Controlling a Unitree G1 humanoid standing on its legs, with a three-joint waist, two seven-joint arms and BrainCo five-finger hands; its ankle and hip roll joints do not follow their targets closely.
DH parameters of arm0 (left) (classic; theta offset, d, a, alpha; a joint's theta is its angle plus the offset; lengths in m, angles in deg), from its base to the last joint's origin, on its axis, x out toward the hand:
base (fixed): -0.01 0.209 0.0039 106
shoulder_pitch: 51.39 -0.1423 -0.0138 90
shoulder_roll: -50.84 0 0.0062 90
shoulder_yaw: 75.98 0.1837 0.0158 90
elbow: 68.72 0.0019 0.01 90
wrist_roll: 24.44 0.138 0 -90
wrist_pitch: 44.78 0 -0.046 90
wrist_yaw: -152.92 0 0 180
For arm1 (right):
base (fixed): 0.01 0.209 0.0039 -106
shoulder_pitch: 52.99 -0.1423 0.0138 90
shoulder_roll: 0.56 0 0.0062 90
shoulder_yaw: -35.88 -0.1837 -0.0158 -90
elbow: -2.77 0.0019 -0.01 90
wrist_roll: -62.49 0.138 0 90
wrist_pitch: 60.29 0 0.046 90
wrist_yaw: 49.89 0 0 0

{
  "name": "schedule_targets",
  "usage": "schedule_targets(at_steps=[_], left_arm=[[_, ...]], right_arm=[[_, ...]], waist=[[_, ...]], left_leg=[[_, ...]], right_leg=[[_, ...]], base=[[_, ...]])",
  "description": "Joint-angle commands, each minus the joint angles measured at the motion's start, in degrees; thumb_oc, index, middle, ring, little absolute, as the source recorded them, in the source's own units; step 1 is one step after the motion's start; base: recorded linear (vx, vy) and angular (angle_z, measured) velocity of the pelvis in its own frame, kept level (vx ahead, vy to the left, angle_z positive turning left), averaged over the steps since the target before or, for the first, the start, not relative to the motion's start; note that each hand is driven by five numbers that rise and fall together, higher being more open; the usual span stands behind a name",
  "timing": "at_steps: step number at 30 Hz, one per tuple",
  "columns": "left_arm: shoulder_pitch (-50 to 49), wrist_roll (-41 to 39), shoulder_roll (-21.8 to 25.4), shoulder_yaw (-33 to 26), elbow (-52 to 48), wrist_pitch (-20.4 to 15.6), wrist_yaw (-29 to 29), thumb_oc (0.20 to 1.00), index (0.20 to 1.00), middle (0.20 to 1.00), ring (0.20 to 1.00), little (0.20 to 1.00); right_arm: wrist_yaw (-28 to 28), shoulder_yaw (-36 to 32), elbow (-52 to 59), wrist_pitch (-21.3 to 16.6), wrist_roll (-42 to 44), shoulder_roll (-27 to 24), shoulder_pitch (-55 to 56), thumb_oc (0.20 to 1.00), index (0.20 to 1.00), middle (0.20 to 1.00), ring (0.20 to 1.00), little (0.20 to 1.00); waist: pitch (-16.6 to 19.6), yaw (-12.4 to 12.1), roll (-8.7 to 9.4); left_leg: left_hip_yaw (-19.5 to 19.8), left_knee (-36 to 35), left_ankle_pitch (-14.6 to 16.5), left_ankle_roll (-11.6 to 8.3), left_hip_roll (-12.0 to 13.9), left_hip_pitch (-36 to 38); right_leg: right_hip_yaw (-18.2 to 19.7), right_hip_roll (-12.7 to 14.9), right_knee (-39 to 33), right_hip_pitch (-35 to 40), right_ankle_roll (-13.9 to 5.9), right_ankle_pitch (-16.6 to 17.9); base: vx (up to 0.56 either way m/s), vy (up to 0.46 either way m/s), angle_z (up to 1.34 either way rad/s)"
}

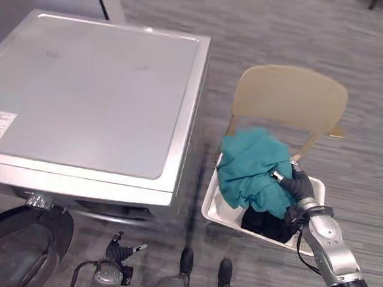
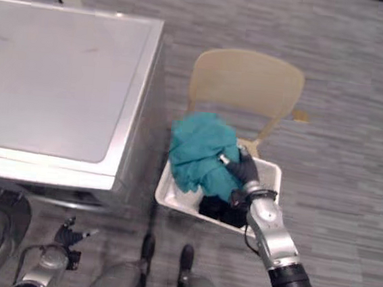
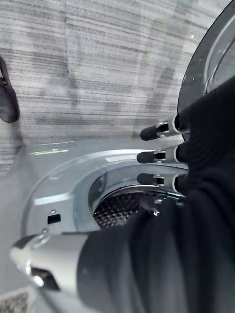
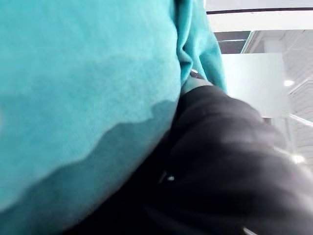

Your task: Grab the laundry basket,head to the washer,open it,put in the laundry and shut it.

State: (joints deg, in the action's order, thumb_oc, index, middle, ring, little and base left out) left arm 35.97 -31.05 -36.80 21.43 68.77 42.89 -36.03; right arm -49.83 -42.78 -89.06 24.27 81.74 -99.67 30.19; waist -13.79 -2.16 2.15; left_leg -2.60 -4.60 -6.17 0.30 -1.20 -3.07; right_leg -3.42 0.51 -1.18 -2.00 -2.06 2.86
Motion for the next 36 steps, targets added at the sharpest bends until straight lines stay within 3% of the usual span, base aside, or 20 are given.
schedule_targets(at_steps=[1, 3, 7, 8, 9, 10, 11, 13, 14, 15, 16, 18, 19, 20, 21, 22, 27, 36], left_arm=[[-0.58, -1.59, 1.45, -0.45, -0.26, -0.55, -0.6, 1.0, 1.0, 1.0, 1.0, 1.0], [0.17, -1.41, 2.1, -0.12, -2.8, -1.01, -0.74, 1.0, 1.0, 1.0, 1.0, 1.0], [1.21, -1.3, 3.13, 0.51, -6.15, -1.42, -0.89, 1.0, 1.0, 1.0, 1.0, 1.0], [1.41, -1.8, 3.86, 1.06, -11.02, -2.17, -1.45, 1.0, 1.0, 1.0, 1.0, 1.0], [1.37, -1.8, 3.89, 1.06, -11.1, -2.12, -1.45, 1.0, 1.0, 1.0, 1.0, 1.0], [1.23, -3.09, 3.91, 1.2, -14.74, -2.73, -2.04, 1.0, 1.0, 1.0, 1.0, 1.0], [1.17, -3.1, 3.95, 1.19, -14.85, -2.66, -2.05, 1.0, 1.0, 1.0, 1.0, 1.0], [0.18, -4.39, 3.9, 0.94, -19.57, -2.72, -1.93, 1.0, 1.0, 1.0, 1.0, 1.0], [-0.1, -4.6, 3.75, 1.09, -21.38, -2.62, -0.91, 1.0, 1.0, 1.0, 1.0, 1.0], [0.0, -3.47, 3.69, 1.84, -24.32, -3.1, -0.69, 1.0, 1.0, 1.0, 1.0, 1.0], [-0.04, -2.84, 4.14, 2.29, -26.19, -3.32, -0.31, 1.0, 1.0, 1.0, 1.0, 1.0], [-0.09, -2.22, 4.93, 3.11, -29.83, -4.3, 0.68, 1.0, 1.0, 1.0, 1.0, 1.0], [0.17, -1.84, 5.25, 3.7, -31.33, -4.91, 0.86, 1.0, 1.0, 1.0, 1.0, 1.0], [0.17, -1.85, 5.26, 3.69, -31.36, -4.89, 0.86, 1.0, 1.0, 1.0, 1.0, 1.0], [0.34, -1.71, 5.57, 4.13, -32.69, -5.09, 1.13, 1.0, 1.0, 1.0, 1.0, 1.0], [1.82, -1.16, 6.53, 6.14, -35.76, -5.54, 1.91, 1.0, 1.0, 1.0, 1.0, 1.0], [4.74, -0.1, 8.22, 10.6, -41.65, -7.01, 3.92, 1.0, 1.0, 1.0, 1.0, 1.0], [14.92, 7.54, 14.34, 19.67, -45.68, -8.31, 6.14, 1.0, 1.0, 1.0, 1.0, 1.0]], right_arm=[[1.1, 0.15, 6.22, -4.43, 2.4, 0.58, 1.28, 0.2, 0.2, 0.2, 0.2, 0.2], [0.59, -0.37, 7.63, -4.89, -0.13, -0.13, 1.37, 0.2, 0.2, 0.2, 0.2, 0.2], [-1.0, -2.17, 9.09, -5.31, -3.78, -1.25, 1.6, 0.2, 0.2, 0.2, 0.2, 0.2], [-3.13, -3.48, 10.01, -5.37, -6.73, -1.52, 1.25, 0.2, 0.2, 0.2, 0.2, 0.2], [-3.16, -3.46, 9.99, -5.38, -6.76, -1.48, 1.25, 0.2, 0.2, 0.2, 0.2, 0.2], [-3.71, -3.1, 9.95, -5.45, -6.44, -1.35, -0.58, 0.2, 0.2, 0.2, 0.2, 0.2], [-3.72, -3.09, 9.9, -5.48, -6.43, -1.33, -0.61, 0.2, 0.2, 0.2, 0.2, 0.2], [-4.56, -3.55, 10.26, -5.98, -6.36, -1.99, -1.47, 0.2, 0.2, 0.2, 0.2, 0.2], [-4.89, -4.0, 10.24, -5.7, -6.76, -2.48, -1.6, 0.2, 0.2, 0.2, 0.2, 0.2], [-6.42, -4.76, 10.15, -5.93, -7.79, -3.42, -1.9, 0.2, 0.2, 0.2, 0.2, 0.2], [-6.68, -4.96, 10.47, -5.73, -8.17, -3.47, -1.85, 0.2, 0.2, 0.2, 0.2, 0.2], [-6.6, -4.7, 11.33, -5.76, -9.17, -3.71, -1.84, 0.2, 0.2, 0.2, 0.2, 0.2], [-6.39, -4.25, 11.8, -6.08, -9.68, -3.99, -2.11, 0.2, 0.2, 0.2, 0.2, 0.2], [-6.39, -4.25, 11.79, -6.09, -9.69, -3.99, -2.14, 0.2, 0.2, 0.2, 0.2, 0.2], [-6.25, -4.13, 12.01, -6.2, -9.95, -4.18, -2.17, 0.2, 0.2, 0.2, 0.2, 0.2], [-5.38, -3.41, 11.72, -6.02, -10.44, -4.29, -2.05, 0.2, 0.2, 0.2, 0.2, 0.2], [-4.41, -1.6, 10.57, -5.58, -8.9, -3.76, -2.49, 0.2, 0.2, 0.2, 0.2, 0.2], [-0.89, 7.76, 5.66, -4.0, -2.78, -2.05, -10.37, 0.2, 0.2, 0.2, 0.2, 0.2]], waist=[[2.05, -0.76, -0.29], [1.84, -0.43, -0.53], [2.87, -0.72, -0.86], [3.84, -1.49, -0.22], [3.83, -1.41, -0.18], [3.78, -3.44, 0.14], [3.8, -3.29, 0.19], [2.93, -4.29, -0.39], [2.7, -4.13, -0.95], [1.25, -2.94, -0.45], [1.03, -2.48, -0.05], [1.23, -1.86, 0.87], [1.33, -1.61, 1.69], [1.41, -1.53, 1.59], [1.65, -1.15, 1.96], [2.75, 0.32, 2.25], [5.27, 1.44, 1.88], [8.66, 1.21, 3.13]], left_leg=[[1.16, 5.56, 6.81, 0.12, 0.43, -2.37], [2.94, 5.74, 5.78, 0.02, 0.49, -3.39], [7.51, 5.59, 3.01, -1.22, 0.7, -6.73], [10.74, 5.88, 0.82, -3.06, 0.94, -9.96], [10.82, 5.92, 0.83, -3.05, 0.87, -9.96], [12.31, 5.87, -1.93, -5.21, 1.95, -13.28], [12.44, 5.87, -1.94, -5.21, 1.85, -13.29], [13.85, 3.84, -5.43, -7.54, 2.98, -16.62], [13.62, 2.4, -5.35, -7.57, 3.31, -17.28], [9.54, 1.88, -2.11, -6.02, 2.51, -17.45], [7.82, 3.37, -0.92, -5.29, 2.31, -17.13], [7.3, 9.78, 1.06, -4.56, 1.64, -15.87], [7.23, 12.41, 3.52, -4.19, 0.93, -14.8], [7.34, 12.53, 3.46, -4.19, 0.99, -15.03], [7.0, 13.82, 5.31, -3.87, 0.91, -14.21], [4.09, 13.77, 8.29, -3.31, 2.66, -9.37], [3.07, 7.38, 6.34, -3.13, 2.5, -7.04], [1.67, 0.47, 5.86, -2.49, 1.69, -0.88]], right_leg=[[4.73, 2.15, 16.33, -5.32, -5.72, -7.73], [8.54, 0.79, 19.67, -5.78, -5.44, -8.28], [12.31, 0.88, 24.2, -3.98, -4.39, -8.53], [16.36, -0.54, 24.44, -0.98, -3.74, -9.21], [16.27, -0.48, 24.34, -0.88, -3.74, -9.22], [15.12, -1.32, 17.5, 2.97, -1.92, -16.89], [14.97, -1.24, 17.33, 3.09, -1.91, -16.88], [13.38, -3.96, 14.31, 2.73, 0.01, -20.2], [12.16, -4.93, 13.85, 1.86, 0.23, -19.73], [9.47, -4.38, 13.35, 1.21, 0.35, -18.62], [8.09, -3.52, 12.8, 0.86, 0.07, -17.5], [5.31, -1.67, 10.91, -0.25, -0.29, -15.01], [4.35, -0.54, 10.4, -0.91, -0.39, -14.21], [4.25, -0.62, 10.3, -1.01, -0.39, -14.04], [3.32, -0.02, 10.09, -1.6, -0.44, -13.72], [0.57, 1.05, 9.73, -2.61, -0.38, -13.74], [-2.54, 1.67, 8.27, -1.27, -1.23, -13.07], [-0.73, 2.15, 7.34, 1.27, -3.03, -11.89]], base=[[-0.18, -0.069, 0.01], [-0.17, -0.111, 0.26], [-0.22, -0.259, 0.87], [-0.19, -0.296, 1.15], [-0.42, -0.547, 1.58], [-0.22, -0.251, 1.1], [-0.35, -0.373, 0.87], [-0.32, -0.308, 0.43], [-0.49, -0.313, 1.53], [-0.47, -0.183, 1.53], [-0.48, -0.125, 1.37], [-0.31, -0.043, 0.85], [-0.18, -0.018, 0.96], [-0.15, -0.024, 0.67], [-0.14, 0.001, 0.61], [-0.14, -0.001, 0.47], [0.06, 0.115, 0.91], [0.07, 0.081, -0.14]])
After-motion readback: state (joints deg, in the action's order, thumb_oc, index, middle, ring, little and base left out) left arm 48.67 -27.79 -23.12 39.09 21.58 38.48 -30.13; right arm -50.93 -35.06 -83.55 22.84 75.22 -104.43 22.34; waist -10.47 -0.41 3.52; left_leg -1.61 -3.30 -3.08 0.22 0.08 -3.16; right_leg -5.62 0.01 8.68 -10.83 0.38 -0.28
